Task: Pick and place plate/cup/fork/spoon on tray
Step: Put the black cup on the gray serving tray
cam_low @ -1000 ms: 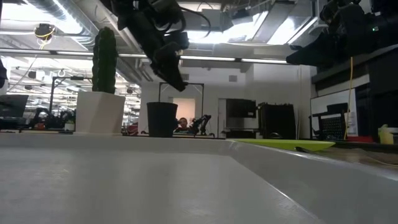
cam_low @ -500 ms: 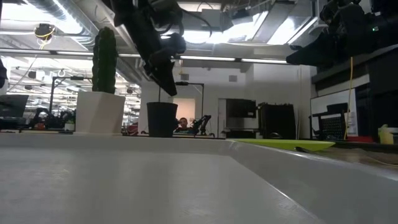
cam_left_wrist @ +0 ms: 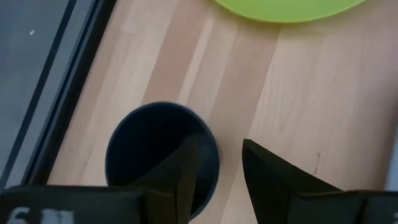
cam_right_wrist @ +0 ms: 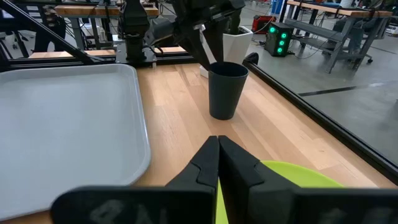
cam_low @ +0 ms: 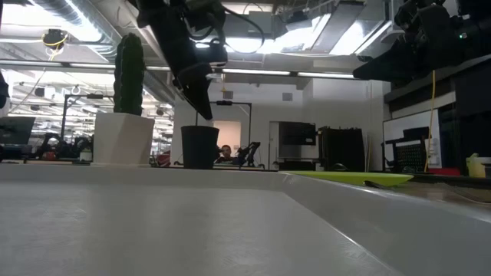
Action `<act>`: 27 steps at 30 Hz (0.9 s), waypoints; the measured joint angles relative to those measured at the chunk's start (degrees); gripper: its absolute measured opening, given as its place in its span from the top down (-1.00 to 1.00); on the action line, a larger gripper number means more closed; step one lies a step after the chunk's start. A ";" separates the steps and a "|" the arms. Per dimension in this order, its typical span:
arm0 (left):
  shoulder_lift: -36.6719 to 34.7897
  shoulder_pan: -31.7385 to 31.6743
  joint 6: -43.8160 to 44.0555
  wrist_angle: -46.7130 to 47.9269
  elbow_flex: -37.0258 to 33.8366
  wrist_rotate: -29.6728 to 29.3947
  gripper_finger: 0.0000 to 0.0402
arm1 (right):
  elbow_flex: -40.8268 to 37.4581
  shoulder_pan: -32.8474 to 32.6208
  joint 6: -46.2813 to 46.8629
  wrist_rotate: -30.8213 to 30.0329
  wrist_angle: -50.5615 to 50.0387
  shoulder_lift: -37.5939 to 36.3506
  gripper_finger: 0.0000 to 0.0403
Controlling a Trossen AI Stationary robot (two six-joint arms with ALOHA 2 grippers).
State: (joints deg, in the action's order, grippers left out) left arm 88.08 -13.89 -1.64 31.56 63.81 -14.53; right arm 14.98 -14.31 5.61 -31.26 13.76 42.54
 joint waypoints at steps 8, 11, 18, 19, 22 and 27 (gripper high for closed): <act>0.03 0.04 0.00 0.96 0.00 -0.64 0.40 | 0.00 0.00 1.84 0.04 -2.68 -0.01 0.94; 0.03 0.04 -0.01 1.57 0.00 -0.87 0.40 | 0.00 0.00 3.26 0.02 -2.93 0.00 0.94; 0.03 0.04 -0.03 3.41 0.00 -0.87 0.40 | 0.00 0.00 3.17 0.02 -2.95 -0.02 0.94; 0.03 0.04 -0.03 3.58 0.00 -0.89 0.40 | 0.00 0.00 3.17 0.02 -2.95 0.00 0.94; 0.03 0.04 -0.15 3.62 0.00 -0.89 0.40 | 0.00 0.00 3.17 0.02 -2.95 -0.01 0.94; 1.76 0.04 -0.46 3.81 -0.02 -0.91 0.40 | 0.00 0.00 3.17 0.02 -2.95 0.00 0.94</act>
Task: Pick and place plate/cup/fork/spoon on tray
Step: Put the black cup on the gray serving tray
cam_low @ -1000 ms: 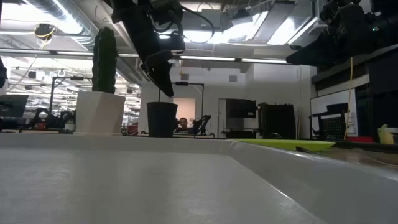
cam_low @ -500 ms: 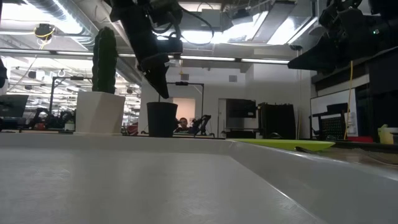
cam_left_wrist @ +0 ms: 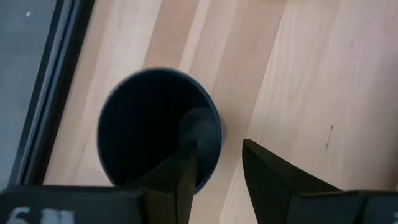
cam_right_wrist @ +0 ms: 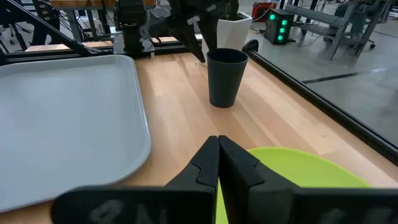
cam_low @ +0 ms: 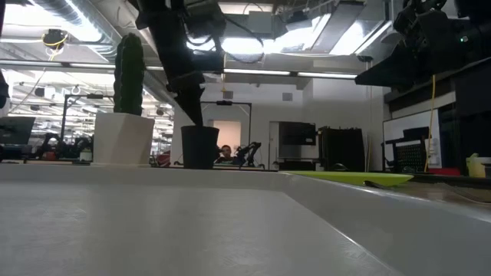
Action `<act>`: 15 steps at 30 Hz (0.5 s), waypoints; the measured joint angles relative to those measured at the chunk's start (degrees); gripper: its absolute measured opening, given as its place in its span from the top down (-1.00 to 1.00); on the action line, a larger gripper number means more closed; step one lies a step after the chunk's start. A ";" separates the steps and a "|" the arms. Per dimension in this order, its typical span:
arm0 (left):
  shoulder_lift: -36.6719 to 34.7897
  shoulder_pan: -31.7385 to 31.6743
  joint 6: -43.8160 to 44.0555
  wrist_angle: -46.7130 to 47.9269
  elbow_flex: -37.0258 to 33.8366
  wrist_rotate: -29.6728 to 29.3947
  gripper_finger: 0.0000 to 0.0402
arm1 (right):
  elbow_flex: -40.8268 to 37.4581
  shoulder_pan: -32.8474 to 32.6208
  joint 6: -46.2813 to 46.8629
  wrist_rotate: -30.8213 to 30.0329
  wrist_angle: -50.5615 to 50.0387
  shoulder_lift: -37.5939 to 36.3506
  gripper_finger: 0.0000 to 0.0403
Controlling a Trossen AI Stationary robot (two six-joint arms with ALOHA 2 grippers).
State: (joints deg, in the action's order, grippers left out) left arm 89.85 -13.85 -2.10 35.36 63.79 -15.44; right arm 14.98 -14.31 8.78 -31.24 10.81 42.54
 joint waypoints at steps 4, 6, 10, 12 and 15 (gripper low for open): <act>3.00 0.00 -0.05 -0.55 0.02 -0.02 0.40 | 0.00 -0.02 0.00 0.00 0.00 -0.02 0.94; 4.48 -0.11 -0.06 -1.60 0.02 -0.27 0.40 | 0.00 -0.01 0.00 0.00 -0.04 -0.02 0.94; 6.98 -0.82 -0.08 -3.78 0.02 -0.55 0.40 | 0.00 -0.01 0.00 0.00 -0.04 -0.02 0.94; 7.83 -1.30 -0.07 -4.30 0.02 -0.57 0.40 | 0.00 0.00 0.00 0.00 -0.04 -0.02 0.94; 8.92 -2.08 -0.10 -4.26 0.02 -0.47 0.44 | 0.00 -0.02 0.00 0.00 -0.02 -0.02 0.94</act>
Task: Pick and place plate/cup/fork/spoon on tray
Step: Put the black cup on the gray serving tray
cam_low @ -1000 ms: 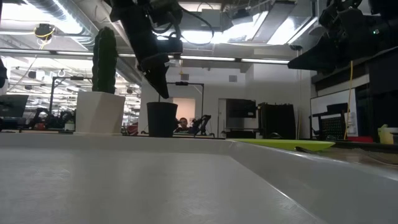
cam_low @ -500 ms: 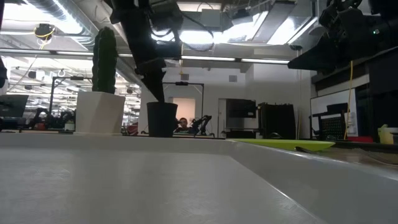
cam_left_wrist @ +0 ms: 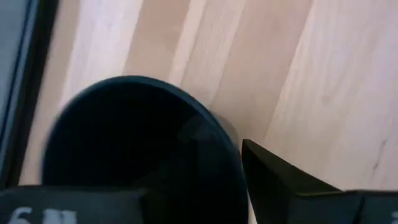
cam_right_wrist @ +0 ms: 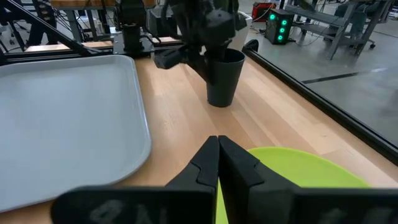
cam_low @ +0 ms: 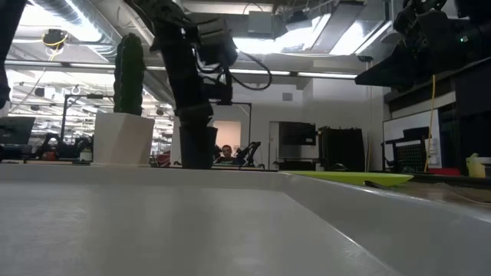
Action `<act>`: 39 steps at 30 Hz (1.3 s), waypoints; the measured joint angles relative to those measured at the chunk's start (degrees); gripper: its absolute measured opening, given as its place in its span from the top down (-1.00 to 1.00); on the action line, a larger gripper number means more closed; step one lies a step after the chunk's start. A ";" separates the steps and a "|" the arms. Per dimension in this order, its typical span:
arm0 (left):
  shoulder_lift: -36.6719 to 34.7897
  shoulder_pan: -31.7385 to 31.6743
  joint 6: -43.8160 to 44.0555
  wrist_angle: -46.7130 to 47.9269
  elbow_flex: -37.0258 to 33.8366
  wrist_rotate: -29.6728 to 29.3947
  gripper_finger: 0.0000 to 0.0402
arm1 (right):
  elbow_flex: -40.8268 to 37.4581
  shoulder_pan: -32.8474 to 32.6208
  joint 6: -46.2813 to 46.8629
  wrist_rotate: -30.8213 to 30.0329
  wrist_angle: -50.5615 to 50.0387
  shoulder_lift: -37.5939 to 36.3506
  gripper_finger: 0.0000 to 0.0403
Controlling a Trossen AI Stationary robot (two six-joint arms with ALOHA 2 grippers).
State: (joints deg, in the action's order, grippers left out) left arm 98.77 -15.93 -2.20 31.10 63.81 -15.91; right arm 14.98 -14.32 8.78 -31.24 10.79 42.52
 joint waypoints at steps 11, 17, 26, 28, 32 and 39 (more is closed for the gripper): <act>-0.16 2.77 -4.32 1.91 5.35 -7.11 0.98 | 0.00 0.02 0.02 -0.02 0.04 0.00 0.94; -0.25 9.33 -3.13 14.65 17.35 -7.02 0.99 | 0.00 0.02 0.02 0.00 0.02 0.00 0.94; -0.28 20.79 1.58 28.61 29.46 -7.32 0.99 | 0.00 0.02 4.74 0.46 -0.02 0.00 0.94; -0.29 23.02 3.89 30.47 29.97 -7.34 0.99 | 0.00 0.02 5.90 1.69 -0.51 0.00 0.94; -0.29 27.51 11.42 34.82 29.97 -7.01 1.00 | 0.00 0.01 10.20 4.79 -2.54 0.00 0.94; -0.29 37.25 27.69 42.08 29.97 -6.87 1.00 | -0.02 0.02 17.85 10.95 -3.02 0.04 0.94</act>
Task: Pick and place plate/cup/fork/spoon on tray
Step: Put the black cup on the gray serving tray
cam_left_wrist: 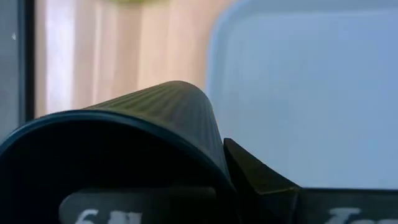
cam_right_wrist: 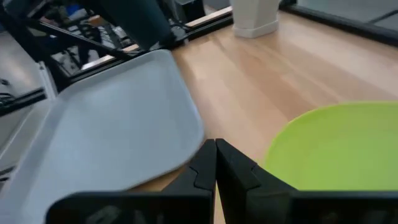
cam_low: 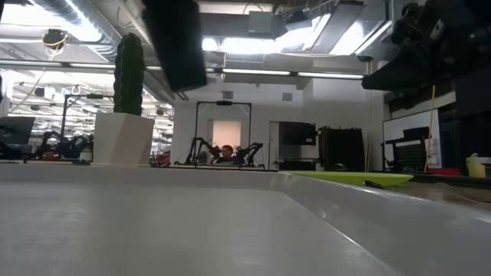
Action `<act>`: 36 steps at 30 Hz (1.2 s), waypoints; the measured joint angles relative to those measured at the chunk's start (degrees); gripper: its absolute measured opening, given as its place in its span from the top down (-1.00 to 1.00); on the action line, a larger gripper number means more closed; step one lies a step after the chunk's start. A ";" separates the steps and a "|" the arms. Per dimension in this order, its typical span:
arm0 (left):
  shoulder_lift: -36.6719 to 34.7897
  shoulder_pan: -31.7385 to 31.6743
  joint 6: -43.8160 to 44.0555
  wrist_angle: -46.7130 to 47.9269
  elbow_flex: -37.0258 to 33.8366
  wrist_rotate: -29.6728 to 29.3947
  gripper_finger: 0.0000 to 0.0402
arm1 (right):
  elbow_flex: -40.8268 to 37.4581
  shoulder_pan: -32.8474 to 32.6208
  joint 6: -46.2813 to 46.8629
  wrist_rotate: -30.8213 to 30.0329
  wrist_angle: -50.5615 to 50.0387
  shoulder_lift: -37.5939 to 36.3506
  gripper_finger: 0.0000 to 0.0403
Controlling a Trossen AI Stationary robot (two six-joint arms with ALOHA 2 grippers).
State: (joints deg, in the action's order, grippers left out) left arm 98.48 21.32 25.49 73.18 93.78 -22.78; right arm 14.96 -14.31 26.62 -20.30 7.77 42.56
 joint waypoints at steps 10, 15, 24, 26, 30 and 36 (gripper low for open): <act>0.09 13.65 23.88 1.41 -5.38 3.61 1.00 | 0.00 -0.04 0.35 1.07 -0.15 0.05 0.94; 0.11 17.82 35.52 1.42 -12.15 7.45 1.00 | 0.00 -0.04 0.34 1.05 -0.17 0.05 0.94; 0.13 18.49 43.24 1.39 -22.36 18.25 1.00 | 0.00 -0.04 0.34 1.06 -0.22 0.09 0.94; 0.12 18.76 43.39 1.17 -23.89 18.26 1.00 | 0.00 -0.04 0.32 1.05 -0.34 0.09 0.94; -0.92 19.00 43.42 0.42 -26.29 17.58 1.00 | -0.57 -0.04 0.34 1.04 -0.52 0.09 0.94; -1.97 19.00 47.57 0.36 -27.82 17.57 0.93 | -1.27 -0.04 2.16 1.02 -0.80 0.09 0.94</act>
State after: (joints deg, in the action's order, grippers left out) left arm 96.51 40.32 73.06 73.54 65.95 -5.21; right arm 13.69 -14.35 28.78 -19.28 6.97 42.65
